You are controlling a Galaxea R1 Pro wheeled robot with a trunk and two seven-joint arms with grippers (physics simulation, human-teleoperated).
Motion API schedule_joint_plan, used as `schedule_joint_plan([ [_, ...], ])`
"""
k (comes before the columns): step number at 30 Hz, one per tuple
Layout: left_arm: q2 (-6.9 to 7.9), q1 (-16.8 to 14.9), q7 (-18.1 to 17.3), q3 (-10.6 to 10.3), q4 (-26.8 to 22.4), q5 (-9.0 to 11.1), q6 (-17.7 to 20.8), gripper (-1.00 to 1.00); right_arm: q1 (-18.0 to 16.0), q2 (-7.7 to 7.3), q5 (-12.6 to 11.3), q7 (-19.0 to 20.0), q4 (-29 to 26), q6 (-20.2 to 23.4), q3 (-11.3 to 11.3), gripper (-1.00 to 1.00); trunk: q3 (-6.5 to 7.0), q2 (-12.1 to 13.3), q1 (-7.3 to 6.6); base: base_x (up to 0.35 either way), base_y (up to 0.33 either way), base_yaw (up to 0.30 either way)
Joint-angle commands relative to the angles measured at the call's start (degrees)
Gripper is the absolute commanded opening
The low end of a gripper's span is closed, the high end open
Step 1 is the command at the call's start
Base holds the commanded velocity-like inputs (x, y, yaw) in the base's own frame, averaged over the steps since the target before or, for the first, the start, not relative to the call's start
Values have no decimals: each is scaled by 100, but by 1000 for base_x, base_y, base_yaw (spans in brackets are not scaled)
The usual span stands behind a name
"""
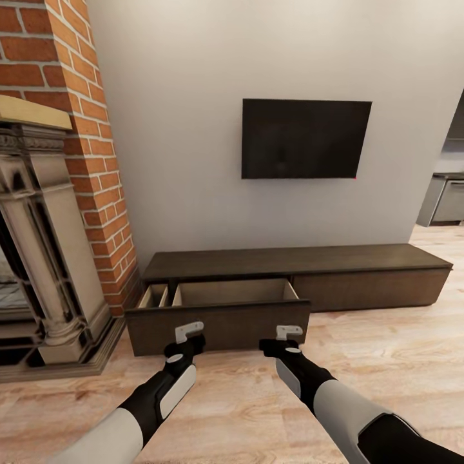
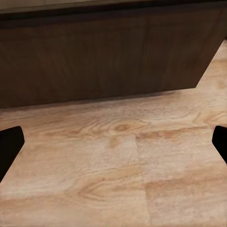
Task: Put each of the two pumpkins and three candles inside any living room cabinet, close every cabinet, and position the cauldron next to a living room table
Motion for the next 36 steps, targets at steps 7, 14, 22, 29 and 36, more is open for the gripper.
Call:
schedule_joint_plan([
  [7, 8, -6, 42, -45, -7, -153, -7, 100, -3, -3, -43, -30, -7, 24, 43, 100, -132, -285, 153, 0, 0, 0],
  [14, 6, -6, 42, -49, -7, -179, -27, 100, -3, -3, -46, -29, -10, 22, 43, 100, -258, -566, 307, 0, 0, 0],
  [22, 15, -6, 42, -52, -7, -188, -197, 100, -3, 5, -46, -29, -10, 14, 43, 100, -401, -887, 483, 0, 0, 0],
  [29, 12, -6, 42, -62, -7, -196, -356, 100, -3, 5, -46, -29, -10, 13, 43, 100, -527, -1167, 637, 0, 0, 0],
  [36, 5, -6, 42, -63, -7, -228, -387, 100, -3, 6, -46, -29, -10, -115, 43, 100, -653, -1448, 790, 0, 0, 0],
])
